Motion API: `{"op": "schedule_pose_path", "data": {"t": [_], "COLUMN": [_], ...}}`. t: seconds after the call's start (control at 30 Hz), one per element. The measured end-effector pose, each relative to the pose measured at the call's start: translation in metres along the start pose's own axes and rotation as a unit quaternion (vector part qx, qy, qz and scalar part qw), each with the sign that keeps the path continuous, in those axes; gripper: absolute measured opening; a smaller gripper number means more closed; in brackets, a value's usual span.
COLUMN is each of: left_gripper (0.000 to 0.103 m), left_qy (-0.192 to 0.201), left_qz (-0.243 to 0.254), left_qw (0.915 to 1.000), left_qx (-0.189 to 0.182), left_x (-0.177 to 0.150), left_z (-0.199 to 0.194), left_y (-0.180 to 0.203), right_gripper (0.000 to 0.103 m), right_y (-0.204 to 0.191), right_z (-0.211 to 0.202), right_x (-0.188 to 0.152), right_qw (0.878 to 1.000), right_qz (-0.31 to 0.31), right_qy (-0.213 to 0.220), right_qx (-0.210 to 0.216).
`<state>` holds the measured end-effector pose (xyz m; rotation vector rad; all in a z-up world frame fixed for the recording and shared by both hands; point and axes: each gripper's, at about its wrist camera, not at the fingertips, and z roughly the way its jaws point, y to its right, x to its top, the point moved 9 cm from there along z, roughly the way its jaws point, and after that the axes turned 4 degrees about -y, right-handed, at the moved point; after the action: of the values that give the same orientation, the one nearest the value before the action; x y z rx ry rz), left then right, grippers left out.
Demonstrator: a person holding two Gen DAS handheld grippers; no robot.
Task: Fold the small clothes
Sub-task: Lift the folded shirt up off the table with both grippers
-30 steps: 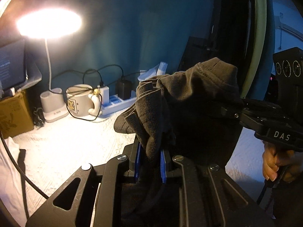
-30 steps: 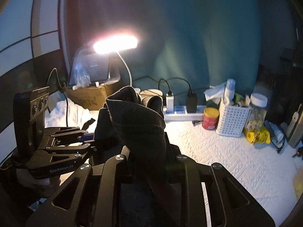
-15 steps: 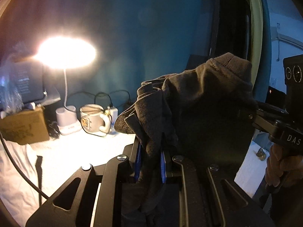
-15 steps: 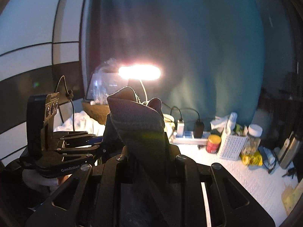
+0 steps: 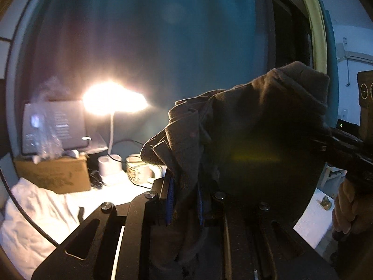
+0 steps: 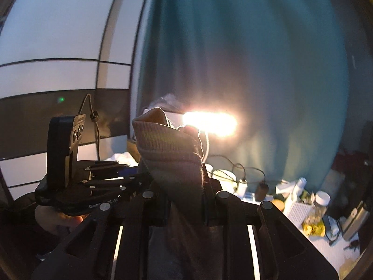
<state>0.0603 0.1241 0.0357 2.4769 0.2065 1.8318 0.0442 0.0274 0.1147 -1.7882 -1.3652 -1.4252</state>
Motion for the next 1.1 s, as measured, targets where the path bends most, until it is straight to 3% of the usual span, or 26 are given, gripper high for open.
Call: {"op": "schedule_pose_path", "data": {"t": [0.67,0.83,1.1], "left_gripper": [0.015,0.015,0.015], "left_qy": [0.025,0.002,-0.038], "left_qz": [0.019,0.017,0.007], "left_qw": [0.9916,0.9908,0.9920], "left_qx": [0.125,0.135,0.120], "left_x": [0.009,-0.007,-0.023], "left_z": [-0.108,-0.105,-0.070], "left_y": [-0.073,-0.086,-0.097], "right_gripper": [0.022,0.022,0.022], "right_y": [-0.115,-0.127,-0.102], "right_z": [0.007,0.016,0.056], "right_x": [0.046,0.037,0.014], "right_qw": [0.990,0.989,0.993], "right_qz": [-0.050,-0.049,-0.010], "right_qy": [0.041,0.029,-0.011], "right_qx": [0.122,0.135,0.119]}}
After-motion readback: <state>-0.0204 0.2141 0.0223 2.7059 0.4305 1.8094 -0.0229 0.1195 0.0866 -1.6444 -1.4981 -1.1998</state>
